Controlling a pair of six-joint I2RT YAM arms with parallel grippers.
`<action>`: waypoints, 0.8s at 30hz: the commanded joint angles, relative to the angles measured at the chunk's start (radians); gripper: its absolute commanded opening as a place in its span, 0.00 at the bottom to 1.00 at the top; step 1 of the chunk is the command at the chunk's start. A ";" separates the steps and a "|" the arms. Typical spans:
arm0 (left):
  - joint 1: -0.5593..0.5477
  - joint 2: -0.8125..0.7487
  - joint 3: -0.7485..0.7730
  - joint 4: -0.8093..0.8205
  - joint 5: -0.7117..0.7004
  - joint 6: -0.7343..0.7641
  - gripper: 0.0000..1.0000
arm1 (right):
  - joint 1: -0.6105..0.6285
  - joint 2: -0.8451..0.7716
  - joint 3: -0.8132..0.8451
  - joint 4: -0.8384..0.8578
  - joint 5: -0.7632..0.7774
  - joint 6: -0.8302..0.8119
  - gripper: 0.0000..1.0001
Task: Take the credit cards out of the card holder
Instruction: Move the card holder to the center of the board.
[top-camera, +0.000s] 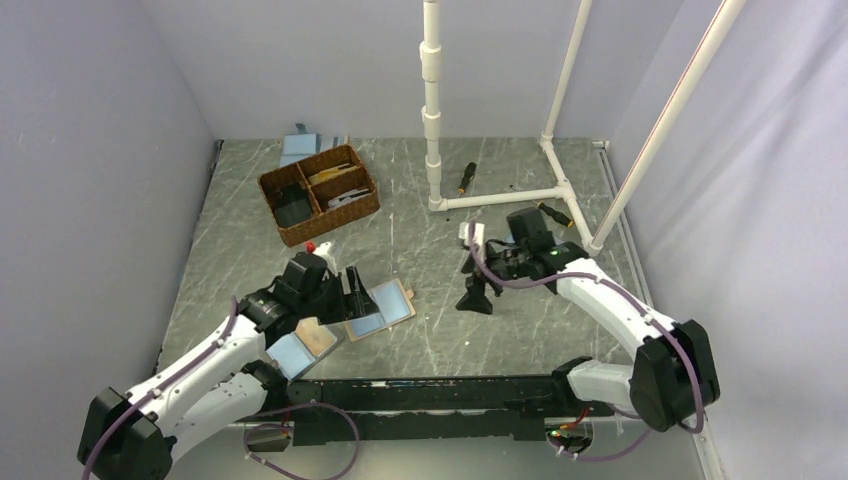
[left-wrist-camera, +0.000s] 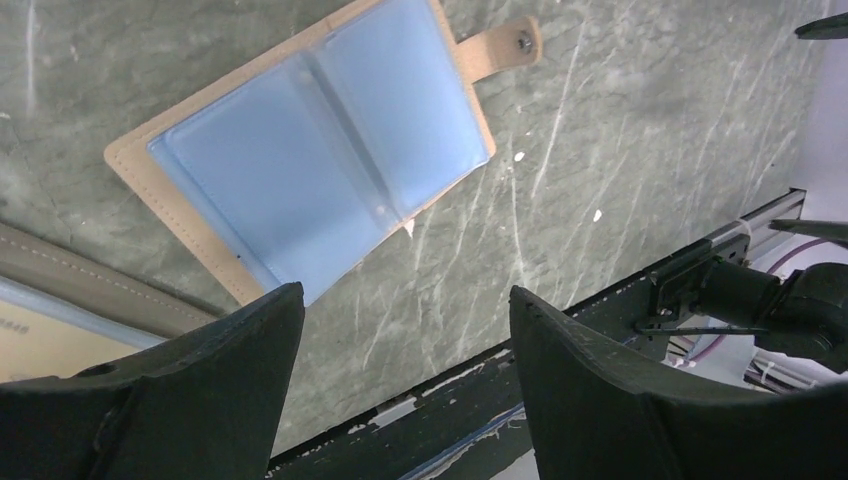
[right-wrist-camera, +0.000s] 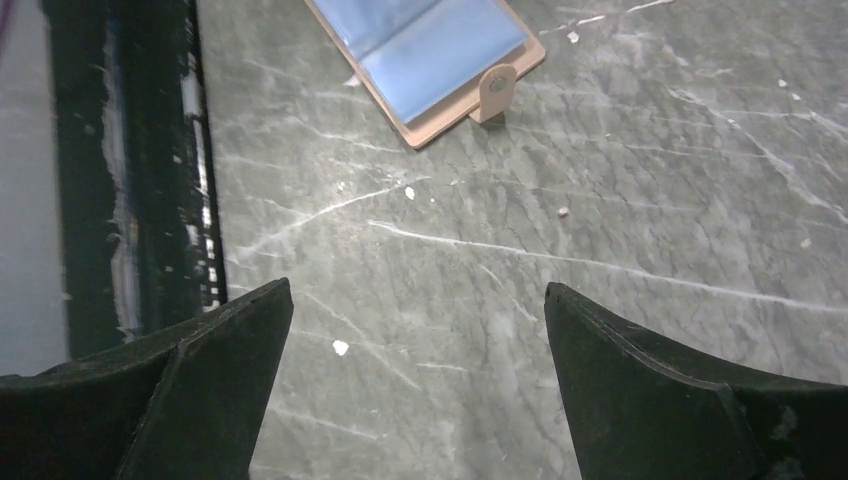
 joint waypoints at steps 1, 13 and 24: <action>-0.003 -0.021 -0.041 0.034 -0.030 -0.073 0.80 | 0.146 0.056 -0.012 0.170 0.253 -0.034 0.99; -0.005 -0.101 -0.074 -0.009 -0.084 -0.178 0.80 | 0.320 0.297 0.056 0.503 0.374 -0.099 0.96; -0.005 -0.183 -0.099 -0.071 -0.126 -0.206 0.80 | 0.409 0.476 0.167 0.489 0.436 0.047 0.65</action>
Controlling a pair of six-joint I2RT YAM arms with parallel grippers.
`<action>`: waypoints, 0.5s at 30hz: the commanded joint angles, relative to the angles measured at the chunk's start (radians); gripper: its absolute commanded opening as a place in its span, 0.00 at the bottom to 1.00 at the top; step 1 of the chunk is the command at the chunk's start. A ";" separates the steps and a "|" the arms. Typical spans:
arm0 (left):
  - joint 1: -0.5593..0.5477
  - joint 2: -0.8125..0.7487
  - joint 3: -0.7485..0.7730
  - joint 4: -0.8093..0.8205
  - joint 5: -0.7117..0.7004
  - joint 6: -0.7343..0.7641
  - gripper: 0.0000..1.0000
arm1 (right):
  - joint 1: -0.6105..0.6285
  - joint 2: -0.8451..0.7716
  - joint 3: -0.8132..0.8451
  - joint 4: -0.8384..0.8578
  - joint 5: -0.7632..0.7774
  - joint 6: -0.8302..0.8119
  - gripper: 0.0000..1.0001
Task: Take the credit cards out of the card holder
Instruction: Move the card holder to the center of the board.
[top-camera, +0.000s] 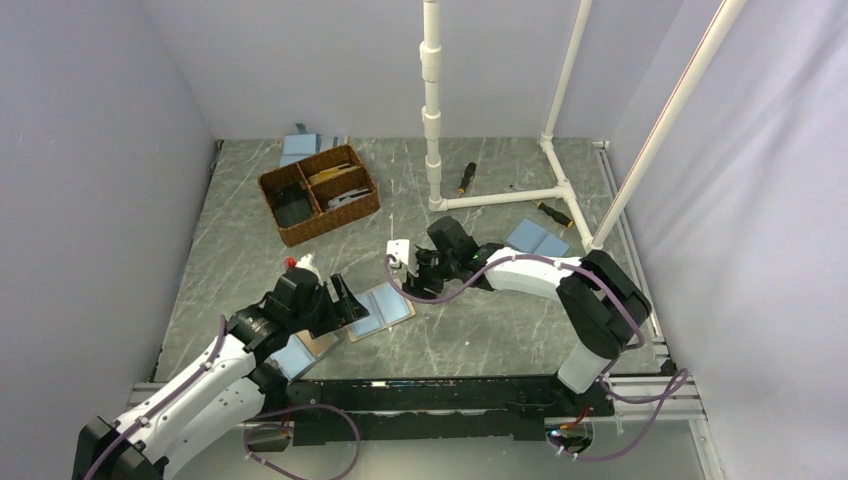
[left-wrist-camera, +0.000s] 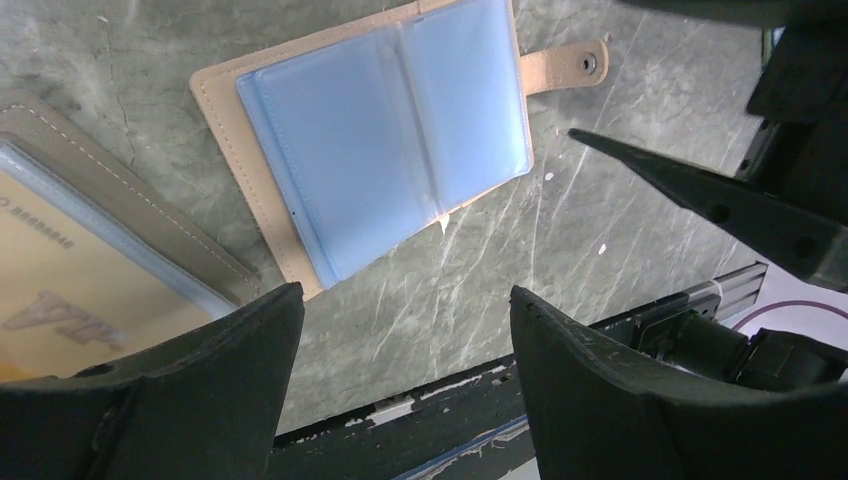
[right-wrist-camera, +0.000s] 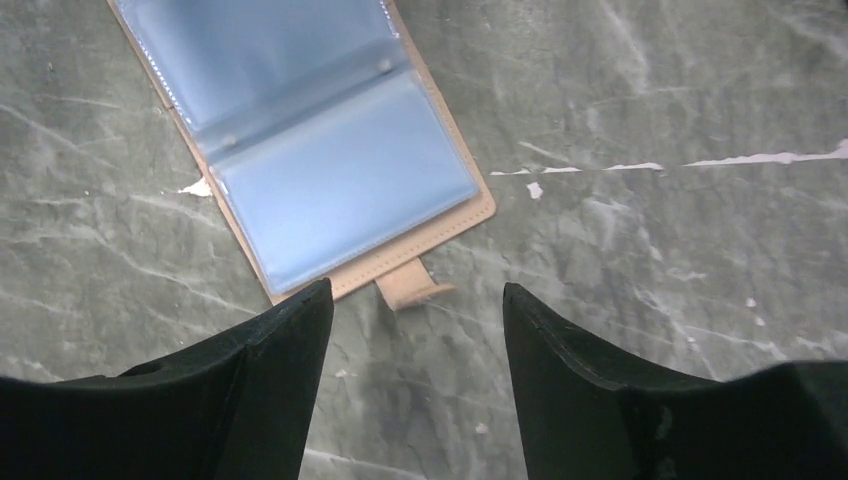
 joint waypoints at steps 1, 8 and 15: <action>-0.004 -0.035 -0.001 -0.013 -0.031 -0.031 0.80 | 0.028 0.037 0.055 0.039 0.059 0.101 0.61; -0.004 -0.054 -0.001 -0.036 -0.043 -0.031 0.81 | 0.032 0.092 0.107 -0.012 0.158 0.152 0.29; -0.003 -0.072 0.010 -0.068 -0.052 -0.022 0.81 | 0.001 0.063 0.101 0.005 0.292 0.159 0.00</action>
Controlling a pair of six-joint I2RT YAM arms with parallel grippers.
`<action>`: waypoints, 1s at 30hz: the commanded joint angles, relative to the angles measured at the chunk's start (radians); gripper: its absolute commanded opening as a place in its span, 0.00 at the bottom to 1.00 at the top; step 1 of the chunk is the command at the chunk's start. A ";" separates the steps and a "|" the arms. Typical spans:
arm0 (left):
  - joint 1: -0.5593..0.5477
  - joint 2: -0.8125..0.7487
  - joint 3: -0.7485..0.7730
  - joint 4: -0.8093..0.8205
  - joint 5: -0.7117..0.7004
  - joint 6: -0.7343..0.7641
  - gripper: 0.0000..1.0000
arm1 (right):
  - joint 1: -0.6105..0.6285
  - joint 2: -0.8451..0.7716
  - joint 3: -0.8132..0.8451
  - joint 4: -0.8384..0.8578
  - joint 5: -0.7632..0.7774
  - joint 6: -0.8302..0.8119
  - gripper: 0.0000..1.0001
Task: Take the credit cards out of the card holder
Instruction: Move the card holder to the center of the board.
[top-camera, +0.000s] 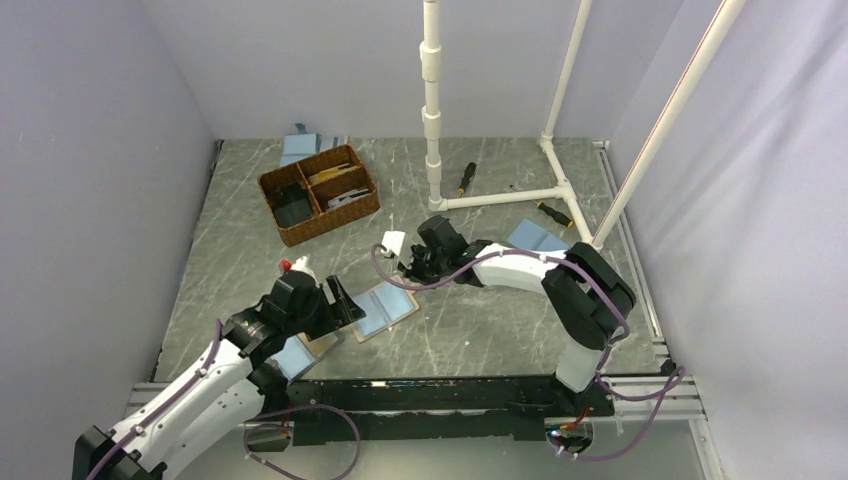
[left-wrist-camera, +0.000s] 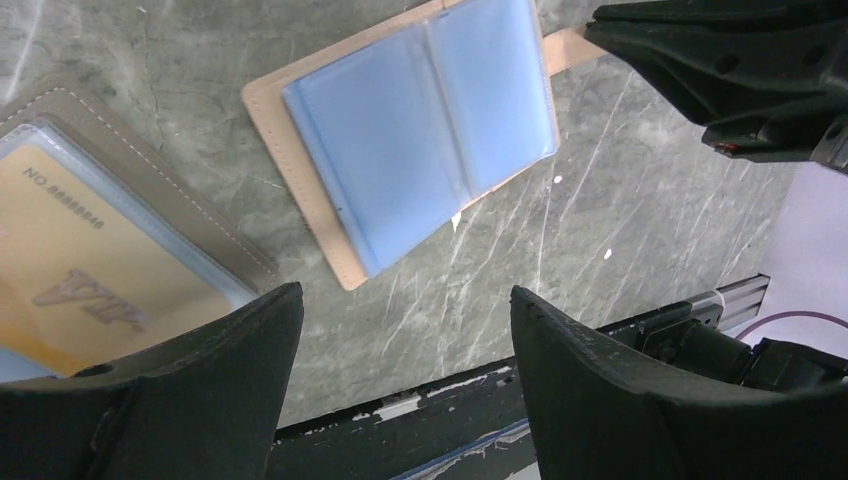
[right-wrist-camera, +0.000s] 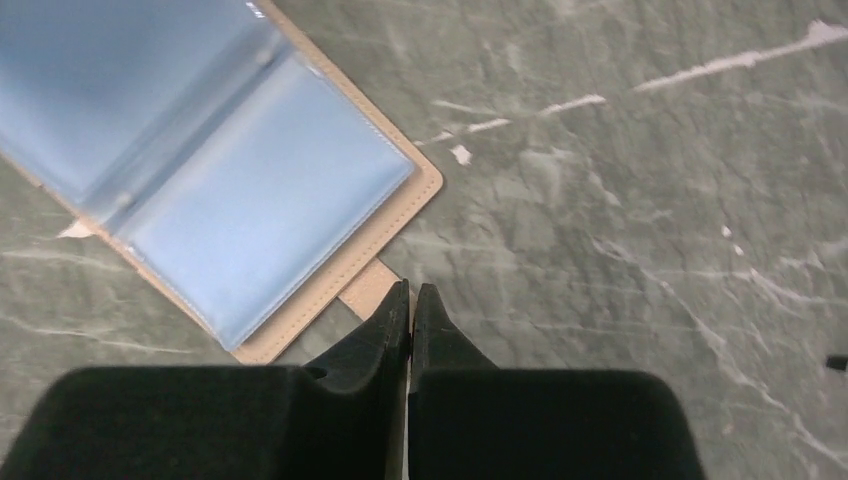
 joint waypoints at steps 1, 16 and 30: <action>-0.004 -0.024 0.016 -0.027 -0.024 0.000 0.81 | -0.039 -0.040 0.031 0.019 0.113 0.018 0.00; -0.004 -0.063 0.044 -0.070 -0.034 0.022 0.81 | -0.437 -0.119 0.022 0.000 0.263 -0.099 0.02; -0.003 0.010 0.168 -0.081 -0.031 0.123 0.82 | -0.593 -0.234 -0.010 0.126 0.452 -0.118 0.45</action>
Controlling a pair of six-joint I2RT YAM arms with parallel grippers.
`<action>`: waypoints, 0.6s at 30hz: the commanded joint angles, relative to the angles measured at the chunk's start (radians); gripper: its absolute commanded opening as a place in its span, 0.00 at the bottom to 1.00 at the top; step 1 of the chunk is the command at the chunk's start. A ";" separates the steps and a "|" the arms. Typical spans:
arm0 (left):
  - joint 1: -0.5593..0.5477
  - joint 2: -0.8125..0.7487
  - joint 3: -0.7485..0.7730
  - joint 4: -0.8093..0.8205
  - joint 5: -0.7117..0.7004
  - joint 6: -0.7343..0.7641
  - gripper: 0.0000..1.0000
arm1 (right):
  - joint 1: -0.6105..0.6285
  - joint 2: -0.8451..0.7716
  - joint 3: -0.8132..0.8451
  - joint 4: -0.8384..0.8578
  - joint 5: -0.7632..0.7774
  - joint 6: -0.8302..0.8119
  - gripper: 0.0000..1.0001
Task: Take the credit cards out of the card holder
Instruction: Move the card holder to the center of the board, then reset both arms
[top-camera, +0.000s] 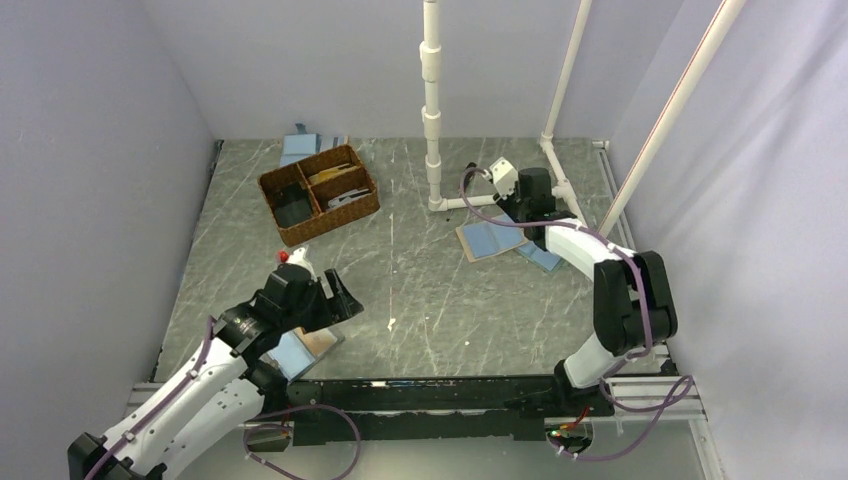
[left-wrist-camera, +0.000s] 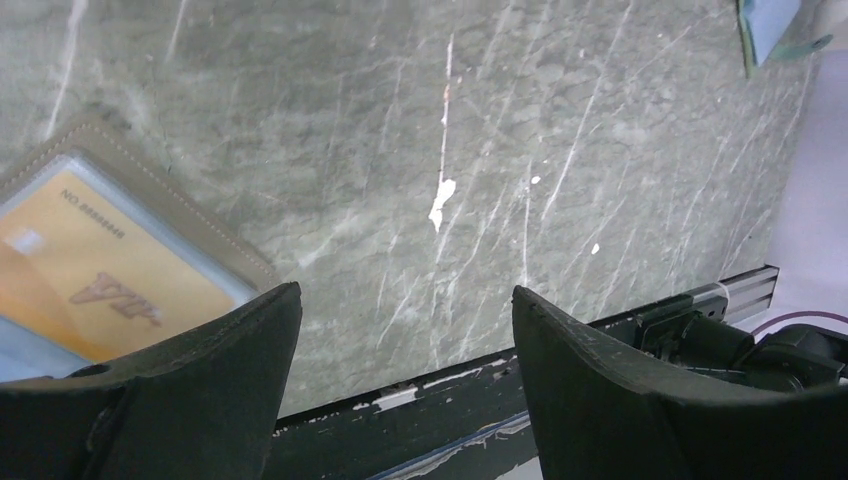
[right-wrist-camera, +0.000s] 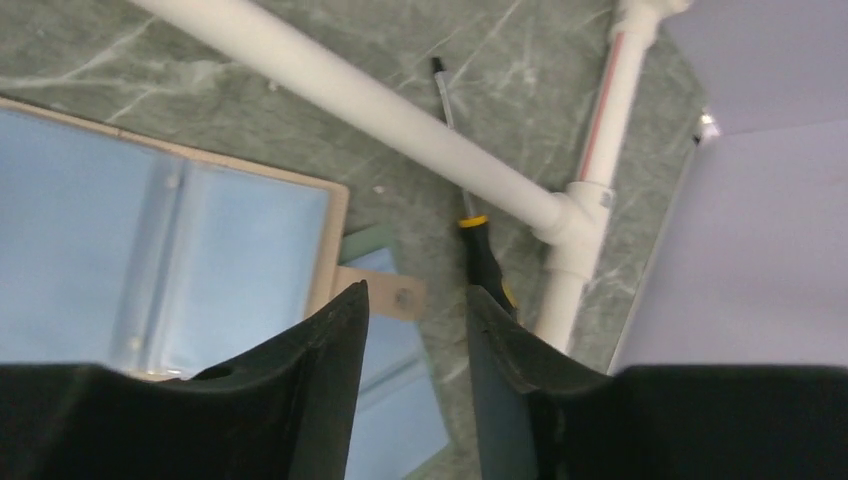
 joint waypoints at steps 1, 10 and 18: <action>-0.002 0.043 0.110 -0.006 -0.013 0.078 0.82 | -0.048 -0.119 0.016 0.016 -0.046 0.045 0.49; 0.007 0.148 0.301 -0.010 -0.113 0.319 0.99 | -0.102 -0.423 0.065 -0.363 -0.532 0.046 0.93; 0.256 0.259 0.476 0.011 0.049 0.495 0.99 | -0.153 -0.643 0.055 -0.466 -0.764 0.197 1.00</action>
